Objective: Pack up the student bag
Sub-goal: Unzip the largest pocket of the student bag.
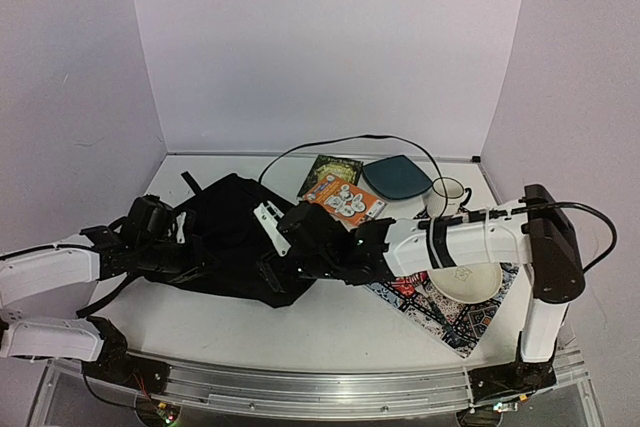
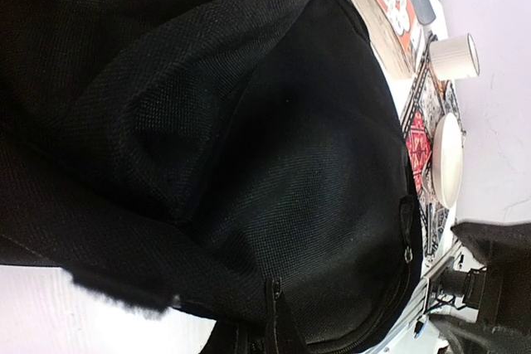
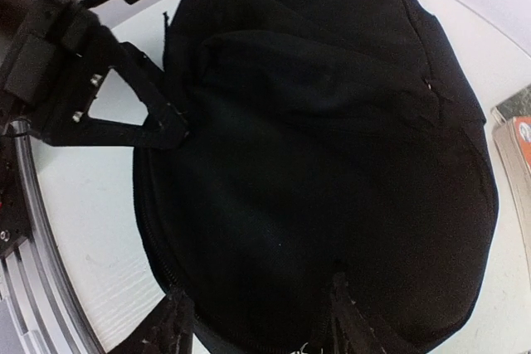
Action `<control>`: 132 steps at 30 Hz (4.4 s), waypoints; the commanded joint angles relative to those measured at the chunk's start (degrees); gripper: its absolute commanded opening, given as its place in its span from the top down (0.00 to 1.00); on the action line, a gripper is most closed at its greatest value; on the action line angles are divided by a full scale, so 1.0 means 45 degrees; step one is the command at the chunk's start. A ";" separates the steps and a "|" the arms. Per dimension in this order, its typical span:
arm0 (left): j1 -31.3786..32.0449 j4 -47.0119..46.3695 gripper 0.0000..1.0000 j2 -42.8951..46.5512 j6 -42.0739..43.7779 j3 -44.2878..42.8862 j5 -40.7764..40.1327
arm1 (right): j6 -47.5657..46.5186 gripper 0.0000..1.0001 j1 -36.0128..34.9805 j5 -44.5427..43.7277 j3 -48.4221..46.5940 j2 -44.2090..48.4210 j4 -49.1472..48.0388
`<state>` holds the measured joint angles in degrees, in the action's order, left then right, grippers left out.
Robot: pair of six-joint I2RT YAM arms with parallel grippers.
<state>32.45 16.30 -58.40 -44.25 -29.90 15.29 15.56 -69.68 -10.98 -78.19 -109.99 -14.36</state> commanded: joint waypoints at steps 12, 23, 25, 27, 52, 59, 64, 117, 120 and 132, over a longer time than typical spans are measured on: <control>0.0406 -0.1200 1.00 0.0127 -0.0029 0.0376 0.0162 | 0.2326 0.46 0.0795 0.0506 -0.2362 -0.1712 0.3913; 0.0445 -0.1186 1.00 0.0408 0.0044 0.0518 0.0163 | 0.2041 0.74 0.1001 0.1253 -0.3377 -0.2934 0.4279; 0.0445 -0.1056 1.00 0.0572 0.0116 0.0542 -0.0008 | 0.2048 0.88 0.1051 0.1034 -0.3214 -0.2826 0.4327; 0.0445 -0.0735 1.00 0.0707 0.0207 0.0515 -0.0327 | 0.2050 0.99 0.1141 0.0650 -0.2938 -0.2549 0.4352; 0.0426 0.2665 0.79 0.1290 0.0255 -0.0593 -0.6058 | 0.2056 1.00 0.2204 0.1179 0.0611 0.0999 0.1987; 0.0474 0.1366 0.30 0.1700 0.2528 -0.1902 -0.3901 | 0.2359 1.00 0.1587 0.1988 0.0279 0.0519 0.0849; 0.0830 0.0734 0.12 0.0797 0.3636 -0.2817 -0.1812 | 0.2536 1.00 0.1582 0.1361 0.0611 0.0879 0.0581; 0.6009 -0.3820 1.00 -0.2563 0.8342 -0.1134 -0.0982 | 0.3080 1.00 0.3251 -0.0271 0.1937 0.1984 -0.0325; 0.6411 -0.3219 1.00 -0.1916 0.7650 -0.0971 -0.1220 | 0.2783 1.00 0.3858 -0.0274 0.1604 0.1639 -0.0316; 0.6683 -0.1620 0.87 0.0416 0.4658 -0.0056 -0.2553 | 0.1532 1.00 0.4380 0.1803 0.0162 -0.0320 -0.1311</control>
<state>61.77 3.89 -59.93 -17.83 -31.27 5.36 25.46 -50.92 -3.45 -75.51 -110.39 -16.38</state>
